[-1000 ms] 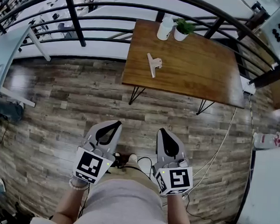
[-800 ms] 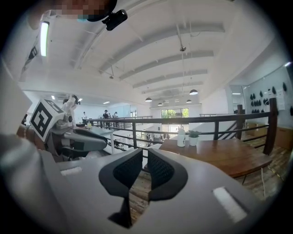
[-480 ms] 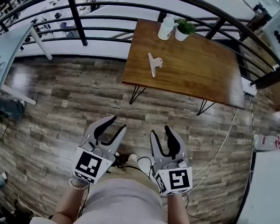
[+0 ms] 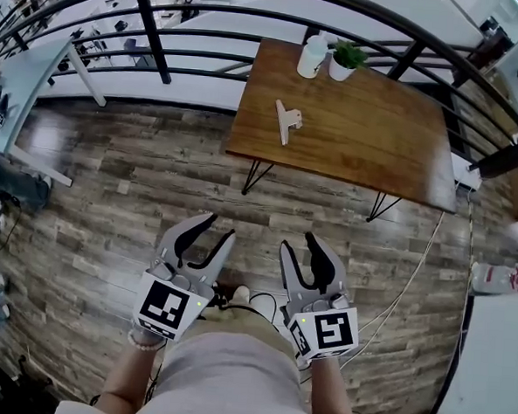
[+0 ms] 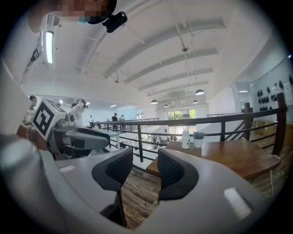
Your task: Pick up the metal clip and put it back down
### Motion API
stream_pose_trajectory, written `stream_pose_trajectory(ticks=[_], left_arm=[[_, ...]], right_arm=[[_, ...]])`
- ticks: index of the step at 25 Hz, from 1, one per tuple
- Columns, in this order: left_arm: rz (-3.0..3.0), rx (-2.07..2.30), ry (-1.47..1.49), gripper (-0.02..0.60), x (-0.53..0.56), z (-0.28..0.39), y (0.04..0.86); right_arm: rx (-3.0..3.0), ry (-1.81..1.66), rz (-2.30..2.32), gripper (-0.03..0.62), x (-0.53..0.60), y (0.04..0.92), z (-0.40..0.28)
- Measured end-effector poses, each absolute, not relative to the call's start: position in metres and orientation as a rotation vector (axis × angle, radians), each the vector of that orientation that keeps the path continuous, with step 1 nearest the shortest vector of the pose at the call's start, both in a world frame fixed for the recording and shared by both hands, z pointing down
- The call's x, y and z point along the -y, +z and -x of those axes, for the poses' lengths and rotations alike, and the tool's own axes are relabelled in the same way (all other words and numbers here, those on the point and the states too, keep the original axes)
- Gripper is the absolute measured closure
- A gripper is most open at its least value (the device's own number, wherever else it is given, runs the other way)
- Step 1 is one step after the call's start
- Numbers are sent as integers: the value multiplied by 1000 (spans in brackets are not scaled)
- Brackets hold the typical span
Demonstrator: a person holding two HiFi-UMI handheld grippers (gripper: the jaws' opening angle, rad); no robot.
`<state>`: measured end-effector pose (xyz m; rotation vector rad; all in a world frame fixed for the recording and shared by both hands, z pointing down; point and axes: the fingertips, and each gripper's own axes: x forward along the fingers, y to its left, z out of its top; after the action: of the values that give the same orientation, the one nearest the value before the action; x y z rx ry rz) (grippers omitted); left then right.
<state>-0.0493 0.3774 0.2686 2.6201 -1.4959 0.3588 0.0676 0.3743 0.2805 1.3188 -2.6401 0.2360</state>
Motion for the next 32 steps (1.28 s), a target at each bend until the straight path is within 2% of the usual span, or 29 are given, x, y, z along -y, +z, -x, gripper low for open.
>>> stream_pose_trajectory(ticks=[16, 32], left_arm=[[-2612, 1514, 329, 449, -342, 31, 282], [-2673, 1381, 333, 449, -193, 47, 287]], right_arm=[[2622, 266, -1402, 414, -344, 294, -103], [2553, 297, -1483, 418, -207, 300, -83]])
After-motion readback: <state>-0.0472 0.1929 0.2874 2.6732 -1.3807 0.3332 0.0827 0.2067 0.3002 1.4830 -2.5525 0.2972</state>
